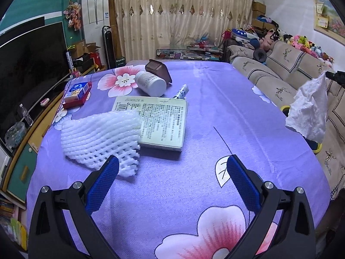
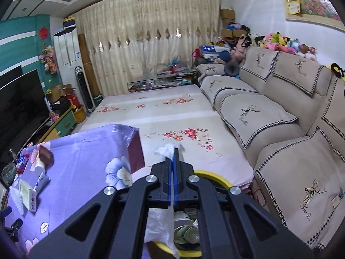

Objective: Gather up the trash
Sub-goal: 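Carry the tissue over the yellow bin and open the right gripper, then grasp the white foam fruit net with the left gripper and lift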

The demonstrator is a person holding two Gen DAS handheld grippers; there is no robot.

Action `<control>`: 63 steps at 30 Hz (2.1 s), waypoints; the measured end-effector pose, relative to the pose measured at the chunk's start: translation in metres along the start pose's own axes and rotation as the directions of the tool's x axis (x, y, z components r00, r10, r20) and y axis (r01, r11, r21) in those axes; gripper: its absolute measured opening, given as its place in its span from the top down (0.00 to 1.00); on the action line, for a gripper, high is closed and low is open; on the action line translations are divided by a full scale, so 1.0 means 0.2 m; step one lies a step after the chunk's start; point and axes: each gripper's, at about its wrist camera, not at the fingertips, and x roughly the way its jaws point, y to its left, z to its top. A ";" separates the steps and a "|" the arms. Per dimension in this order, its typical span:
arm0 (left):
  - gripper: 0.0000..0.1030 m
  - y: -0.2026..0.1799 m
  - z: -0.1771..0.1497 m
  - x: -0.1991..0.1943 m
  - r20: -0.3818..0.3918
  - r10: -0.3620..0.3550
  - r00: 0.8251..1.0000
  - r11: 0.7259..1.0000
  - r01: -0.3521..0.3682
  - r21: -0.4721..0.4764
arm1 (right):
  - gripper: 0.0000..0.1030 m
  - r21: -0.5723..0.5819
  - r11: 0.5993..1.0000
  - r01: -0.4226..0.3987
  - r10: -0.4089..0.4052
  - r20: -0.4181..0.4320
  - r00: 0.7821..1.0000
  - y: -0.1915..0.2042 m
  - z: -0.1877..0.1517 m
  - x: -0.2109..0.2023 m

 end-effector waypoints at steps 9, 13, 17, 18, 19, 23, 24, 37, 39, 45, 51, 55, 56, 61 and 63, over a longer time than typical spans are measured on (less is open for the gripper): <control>0.05 -0.04 0.03 0.03 -0.006 -0.004 1.000 1.000 0.004 0.009 | 0.99 0.007 1.000 0.023 -0.023 0.019 1.000 -0.04 0.04 0.02; 0.05 -0.05 0.03 0.04 -0.010 -0.003 1.000 1.000 0.003 0.015 | 0.99 0.004 1.000 0.026 -0.026 -0.010 1.000 -0.05 0.01 0.06; 0.05 -0.06 0.03 0.04 -0.012 0.002 1.000 1.000 -0.001 0.018 | 0.92 0.006 1.000 0.021 -0.021 -0.048 0.999 -0.05 -0.04 0.11; 0.05 -0.06 0.03 0.03 -0.012 0.003 1.000 1.000 -0.003 0.017 | 0.81 0.006 1.000 0.021 -0.021 -0.052 0.998 -0.05 -0.05 0.11; 0.05 -0.05 0.03 0.03 -0.011 0.004 1.000 1.000 -0.003 0.017 | 0.73 0.005 1.000 0.022 -0.022 -0.054 0.998 -0.04 -0.05 0.11; 0.05 -0.05 0.02 0.03 -0.009 0.010 1.000 1.000 -0.009 0.013 | 0.51 -0.010 0.999 0.039 -0.039 -0.040 0.998 -0.03 -0.07 0.11; 0.05 -0.04 0.02 0.03 -0.009 0.011 1.000 1.000 -0.011 0.012 | 0.51 -0.013 0.999 0.042 -0.042 -0.038 0.998 -0.03 -0.07 0.10; 0.05 0.21 -0.03 0.01 -0.049 0.086 0.995 0.993 -0.089 -0.073 | 0.49 -0.037 0.999 -0.030 0.027 -0.074 0.997 0.10 -0.17 0.15; 0.05 0.27 -0.03 0.02 -0.058 0.101 0.993 0.990 -0.106 -0.096 | 0.49 -0.045 0.998 -0.043 0.039 -0.086 0.996 0.14 -0.18 0.17; 0.05 0.34 -0.01 0.09 -0.087 0.113 0.990 0.988 -0.121 -0.094 | 0.49 -0.068 0.995 -0.079 0.071 -0.114 0.991 0.24 -0.23 0.21; 0.05 0.28 0.03 0.23 -0.124 0.171 0.977 0.984 -0.176 -0.028 | 0.49 -0.076 0.992 -0.098 0.088 -0.125 0.988 0.30 -0.24 0.21; 0.06 0.28 0.03 0.32 -0.184 0.207 0.961 0.977 -0.214 -0.016 | 0.49 -0.077 0.992 -0.101 0.091 -0.125 0.988 0.31 -0.25 0.21; 0.09 0.28 0.03 0.34 -0.195 0.211 0.958 0.976 -0.219 -0.018 | 0.49 -0.077 0.992 -0.100 0.090 -0.125 0.988 0.31 -0.25 0.21; 0.38 0.33 0.02 0.34 -0.194 0.233 0.953 0.968 -0.247 -0.051 | 0.49 -0.071 0.992 -0.104 0.095 -0.125 0.988 0.31 -0.25 0.21; 0.55 0.36 0.02 0.32 -0.184 0.224 0.957 0.968 -0.241 -0.077 | 0.49 -0.069 0.992 -0.109 0.100 -0.125 0.987 0.31 -0.24 0.20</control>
